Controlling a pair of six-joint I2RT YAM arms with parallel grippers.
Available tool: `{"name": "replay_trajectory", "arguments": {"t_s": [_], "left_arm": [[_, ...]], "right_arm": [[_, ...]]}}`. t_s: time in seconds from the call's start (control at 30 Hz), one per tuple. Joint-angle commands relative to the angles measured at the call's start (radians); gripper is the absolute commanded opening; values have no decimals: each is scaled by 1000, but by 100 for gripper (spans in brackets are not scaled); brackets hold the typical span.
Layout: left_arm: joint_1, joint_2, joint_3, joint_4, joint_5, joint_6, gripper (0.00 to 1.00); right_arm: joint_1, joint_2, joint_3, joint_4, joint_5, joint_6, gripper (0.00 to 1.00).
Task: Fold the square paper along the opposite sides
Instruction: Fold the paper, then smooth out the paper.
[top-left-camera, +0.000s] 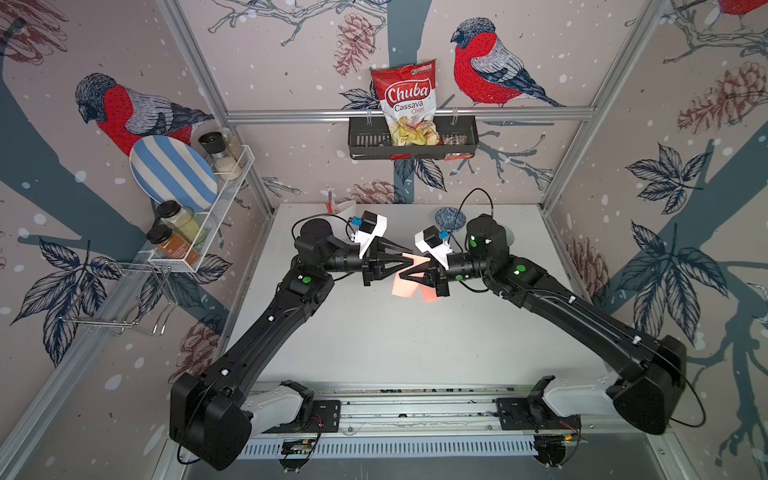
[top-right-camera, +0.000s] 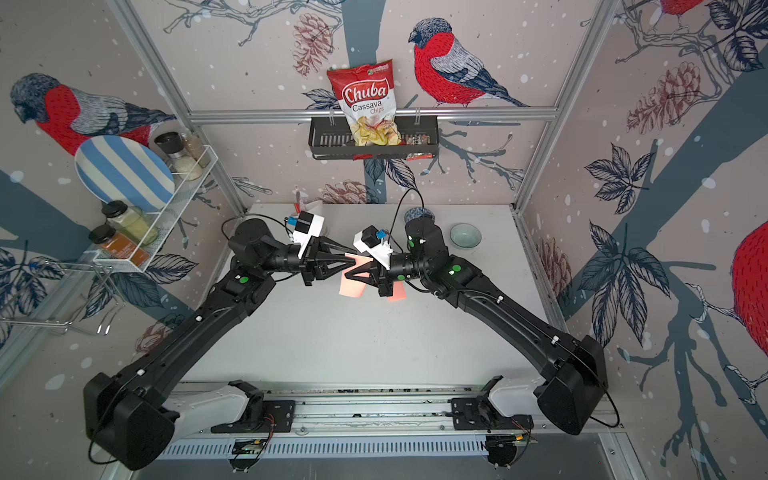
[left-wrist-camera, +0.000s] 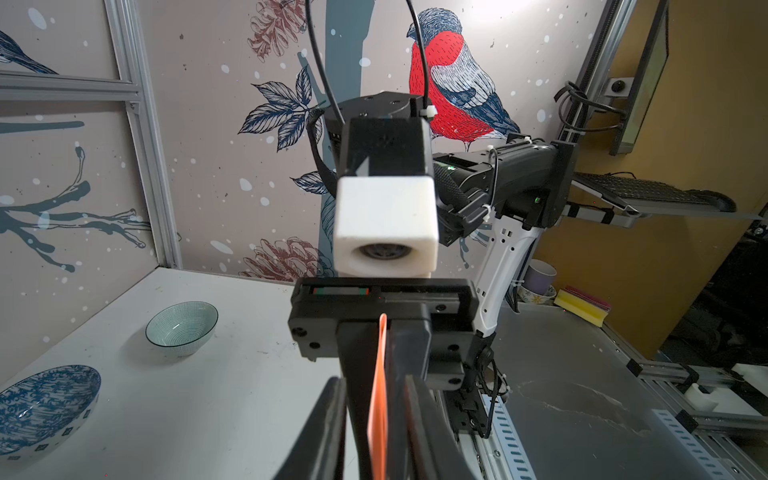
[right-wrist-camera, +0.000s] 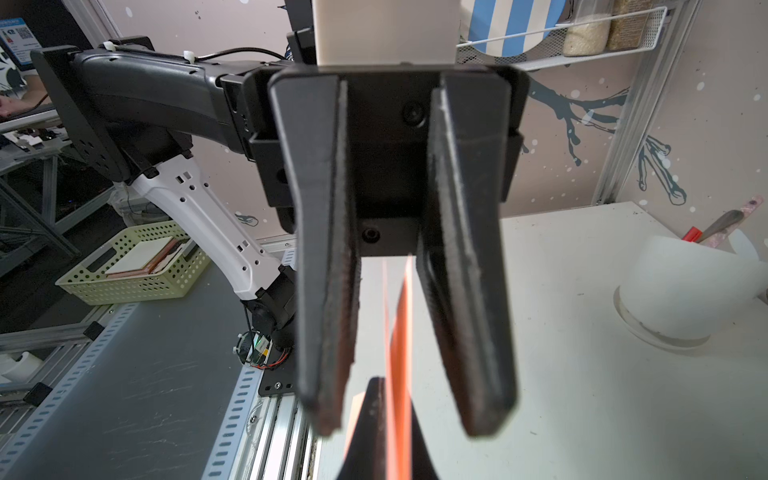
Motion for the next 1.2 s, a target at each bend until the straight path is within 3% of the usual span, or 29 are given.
{"name": "replay_trajectory", "arguments": {"t_s": [0.0,0.2,0.3,0.43,0.53,0.7,0.87,1.17], "left_arm": [[-4,-2,1,33,16,3,21],[-3,-2,0,30,25,5,10],[-4,-5,2,25,25,12,0],[-3,-15,-2,27,28,12,0],[-4,-28,-8,31,27,13,0],[-3,-33,-16,46,41,8,0],[-4,-25,-19,64,44,-8,0],[-4,-22,-20,69,34,-9,0]], "right_arm": [[1,1,8,24,-12,-4,0],[1,1,9,26,-14,-2,0],[1,-2,9,26,-15,-2,0],[0,-5,8,32,-2,5,0],[-15,-15,6,36,1,12,27],[-68,-60,-11,57,-56,24,38],[-116,-78,-46,129,-131,73,37],[-119,-106,-55,125,-170,62,26]]}}
